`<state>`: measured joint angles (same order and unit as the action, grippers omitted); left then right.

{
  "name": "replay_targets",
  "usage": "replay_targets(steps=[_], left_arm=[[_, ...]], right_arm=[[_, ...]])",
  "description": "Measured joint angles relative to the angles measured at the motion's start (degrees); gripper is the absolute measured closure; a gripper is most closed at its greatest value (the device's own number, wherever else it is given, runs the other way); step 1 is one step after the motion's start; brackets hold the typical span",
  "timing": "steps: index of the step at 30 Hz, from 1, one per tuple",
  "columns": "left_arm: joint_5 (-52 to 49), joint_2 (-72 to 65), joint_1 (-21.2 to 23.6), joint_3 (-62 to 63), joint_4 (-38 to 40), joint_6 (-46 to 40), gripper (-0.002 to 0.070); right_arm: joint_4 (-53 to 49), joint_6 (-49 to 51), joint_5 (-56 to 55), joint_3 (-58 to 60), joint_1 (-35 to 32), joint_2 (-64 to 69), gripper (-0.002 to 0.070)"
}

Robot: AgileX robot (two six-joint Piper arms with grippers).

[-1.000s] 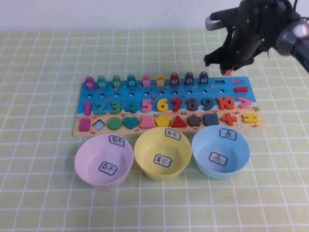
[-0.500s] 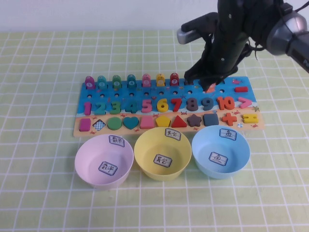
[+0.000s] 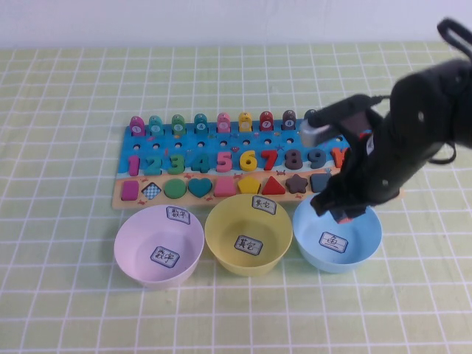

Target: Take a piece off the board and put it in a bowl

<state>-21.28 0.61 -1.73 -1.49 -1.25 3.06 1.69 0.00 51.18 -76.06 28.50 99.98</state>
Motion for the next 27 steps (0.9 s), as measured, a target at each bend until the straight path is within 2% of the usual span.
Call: replay_targets(steps=[4, 6, 8, 10, 12, 15, 19, 21, 23, 27], left_arm=[[0.0, 0.0, 0.0, 0.0, 0.0, 0.0, 0.0680], [0.0, 0.0, 0.0, 0.0, 0.0, 0.0, 0.0680], [0.0, 0.0, 0.0, 0.0, 0.0, 0.0, 0.0680], [0.0, 0.0, 0.0, 0.0, 0.0, 0.0, 0.0680], [0.0, 0.0, 0.0, 0.0, 0.0, 0.0, 0.0680], [0.0, 0.0, 0.0, 0.0, 0.0, 0.0, 0.0680], [0.0, 0.0, 0.0, 0.0, 0.0, 0.0, 0.0680], [0.0, 0.0, 0.0, 0.0, 0.0, 0.0, 0.0680], [0.0, 0.0, 0.0, 0.0, 0.0, 0.0, 0.0680], [0.0, 0.0, 0.0, 0.0, 0.0, 0.0, 0.0680]], right_arm=[[0.5, 0.0, -6.7, 4.7, 0.0, 0.1, 0.0453], [0.6, 0.0, -9.0, 5.0, 0.0, 0.8, 0.0390], [0.6, 0.4, -11.6, 5.0, 0.0, 1.5, 0.0283], [0.6, 2.0, -13.5, 5.0, 0.0, 1.9, 0.0211], [0.6, 3.6, -14.0, 5.0, 0.0, 2.0, 0.0189], [1.0, 4.6, -13.7, 5.0, 0.0, 1.7, 0.0271], [1.1, 5.4, -13.2, 6.4, 0.3, -2.2, 0.0541], [0.9, 5.5, -15.3, 9.0, 1.2, -6.0, 0.0625], [0.5, 5.5, -19.4, 13.5, 2.7, -11.4, 0.0664], [-0.3, 5.5, -26.5, 23.7, 5.3, -22.3, 0.0685]])
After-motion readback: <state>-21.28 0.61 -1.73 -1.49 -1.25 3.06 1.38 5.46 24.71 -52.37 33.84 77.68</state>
